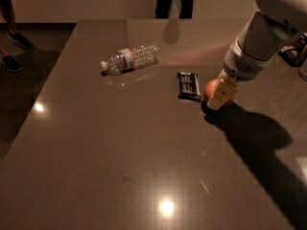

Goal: Move apple near rxbar chocolate

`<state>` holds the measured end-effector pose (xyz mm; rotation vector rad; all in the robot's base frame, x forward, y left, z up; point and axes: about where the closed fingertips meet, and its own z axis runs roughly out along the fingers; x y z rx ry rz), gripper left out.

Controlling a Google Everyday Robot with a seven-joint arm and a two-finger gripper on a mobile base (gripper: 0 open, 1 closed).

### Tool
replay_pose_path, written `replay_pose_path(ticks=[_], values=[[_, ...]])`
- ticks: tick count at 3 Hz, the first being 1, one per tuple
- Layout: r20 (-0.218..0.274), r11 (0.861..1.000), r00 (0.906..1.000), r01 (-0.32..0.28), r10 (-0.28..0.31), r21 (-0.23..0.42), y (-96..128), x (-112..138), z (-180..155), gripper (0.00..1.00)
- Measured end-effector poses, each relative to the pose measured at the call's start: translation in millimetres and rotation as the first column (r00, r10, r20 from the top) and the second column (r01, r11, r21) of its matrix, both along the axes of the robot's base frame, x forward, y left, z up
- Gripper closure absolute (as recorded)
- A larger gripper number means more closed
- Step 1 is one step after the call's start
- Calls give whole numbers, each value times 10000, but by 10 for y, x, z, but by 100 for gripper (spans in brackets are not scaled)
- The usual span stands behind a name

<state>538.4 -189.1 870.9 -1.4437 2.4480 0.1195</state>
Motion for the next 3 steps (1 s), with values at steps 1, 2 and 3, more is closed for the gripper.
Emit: replay_pose_path(ticks=[1,2,3], values=[[-129,9998,9998,136,-134,116,-63,43,-68,59],[-115,9999,9999,118,-117,104,-54,38,-64,36],[-108,9999,9999,107,-106,101,-47,35,-64,13]])
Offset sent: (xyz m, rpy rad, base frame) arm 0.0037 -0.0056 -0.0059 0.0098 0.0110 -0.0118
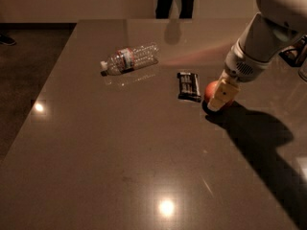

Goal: Move apple near rxbar chocolate

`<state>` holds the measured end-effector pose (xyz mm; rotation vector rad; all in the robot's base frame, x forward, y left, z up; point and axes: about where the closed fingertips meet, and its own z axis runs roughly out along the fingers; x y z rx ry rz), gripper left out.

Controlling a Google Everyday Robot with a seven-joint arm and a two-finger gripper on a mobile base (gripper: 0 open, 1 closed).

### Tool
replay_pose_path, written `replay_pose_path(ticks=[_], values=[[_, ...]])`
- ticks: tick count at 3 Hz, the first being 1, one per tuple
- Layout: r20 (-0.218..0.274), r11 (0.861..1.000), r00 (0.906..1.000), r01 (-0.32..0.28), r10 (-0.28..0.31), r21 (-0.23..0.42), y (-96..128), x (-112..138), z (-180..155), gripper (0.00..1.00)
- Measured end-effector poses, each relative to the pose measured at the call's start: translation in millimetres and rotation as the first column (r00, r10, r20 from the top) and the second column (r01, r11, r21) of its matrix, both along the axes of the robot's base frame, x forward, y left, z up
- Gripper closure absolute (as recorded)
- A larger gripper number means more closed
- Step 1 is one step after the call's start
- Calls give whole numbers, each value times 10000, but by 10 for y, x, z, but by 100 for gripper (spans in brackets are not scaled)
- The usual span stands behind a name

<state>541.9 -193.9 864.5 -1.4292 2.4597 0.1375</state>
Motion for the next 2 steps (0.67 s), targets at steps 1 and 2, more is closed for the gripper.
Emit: replay_pose_path(ticks=[1,2], values=[[7,10000,10000,-10,10,-4,6,-3,1,0],[7,10000,10000,-10,10,-4,6,-3,1,0]])
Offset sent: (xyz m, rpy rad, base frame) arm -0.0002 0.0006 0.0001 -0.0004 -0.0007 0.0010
